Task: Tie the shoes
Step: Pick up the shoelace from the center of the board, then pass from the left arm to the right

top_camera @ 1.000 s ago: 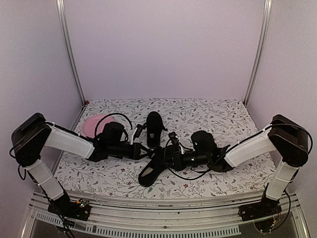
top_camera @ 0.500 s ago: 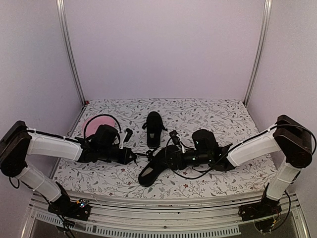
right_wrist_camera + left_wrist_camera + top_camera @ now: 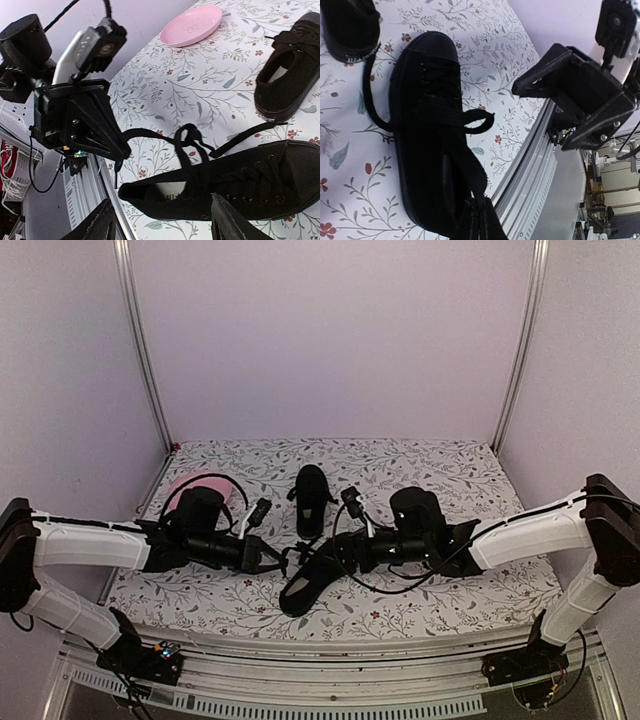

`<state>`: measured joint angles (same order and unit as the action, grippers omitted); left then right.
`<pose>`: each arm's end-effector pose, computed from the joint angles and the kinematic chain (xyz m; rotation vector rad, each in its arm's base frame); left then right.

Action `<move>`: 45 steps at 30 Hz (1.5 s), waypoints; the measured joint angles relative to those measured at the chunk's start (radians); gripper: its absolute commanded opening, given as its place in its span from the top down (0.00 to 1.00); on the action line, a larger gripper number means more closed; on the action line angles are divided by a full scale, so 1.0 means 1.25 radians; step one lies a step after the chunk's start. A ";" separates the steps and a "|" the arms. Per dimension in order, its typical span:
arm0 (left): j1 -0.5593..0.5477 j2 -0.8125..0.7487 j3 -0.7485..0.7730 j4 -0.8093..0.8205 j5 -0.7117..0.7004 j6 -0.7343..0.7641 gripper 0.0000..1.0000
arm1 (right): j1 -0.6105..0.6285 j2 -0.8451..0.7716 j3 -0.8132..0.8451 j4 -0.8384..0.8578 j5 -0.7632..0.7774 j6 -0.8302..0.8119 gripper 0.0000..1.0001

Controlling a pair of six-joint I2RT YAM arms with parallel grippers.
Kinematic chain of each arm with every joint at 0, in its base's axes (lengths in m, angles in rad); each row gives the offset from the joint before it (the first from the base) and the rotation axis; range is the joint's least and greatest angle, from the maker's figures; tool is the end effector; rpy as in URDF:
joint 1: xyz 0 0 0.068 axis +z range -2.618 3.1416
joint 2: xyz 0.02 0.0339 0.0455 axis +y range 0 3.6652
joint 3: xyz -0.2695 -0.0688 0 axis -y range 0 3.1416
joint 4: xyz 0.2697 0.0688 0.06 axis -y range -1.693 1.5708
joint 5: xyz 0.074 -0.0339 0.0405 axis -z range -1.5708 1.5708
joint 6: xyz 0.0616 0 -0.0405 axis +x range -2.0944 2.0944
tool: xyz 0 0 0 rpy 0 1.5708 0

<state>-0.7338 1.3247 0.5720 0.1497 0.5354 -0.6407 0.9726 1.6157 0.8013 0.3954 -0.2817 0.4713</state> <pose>0.1994 -0.2221 0.1623 0.4551 2.3699 -1.3028 0.2012 0.3257 0.1736 -0.7335 2.0576 1.1649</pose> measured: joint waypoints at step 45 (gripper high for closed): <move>-0.066 0.034 -0.116 0.135 -0.063 -0.116 0.24 | 0.110 0.046 -0.041 -0.032 0.071 0.070 0.98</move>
<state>-0.8158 1.3666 0.4267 0.3183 0.4568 -0.7860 1.1099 1.6733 0.7498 0.3557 -0.1932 0.5594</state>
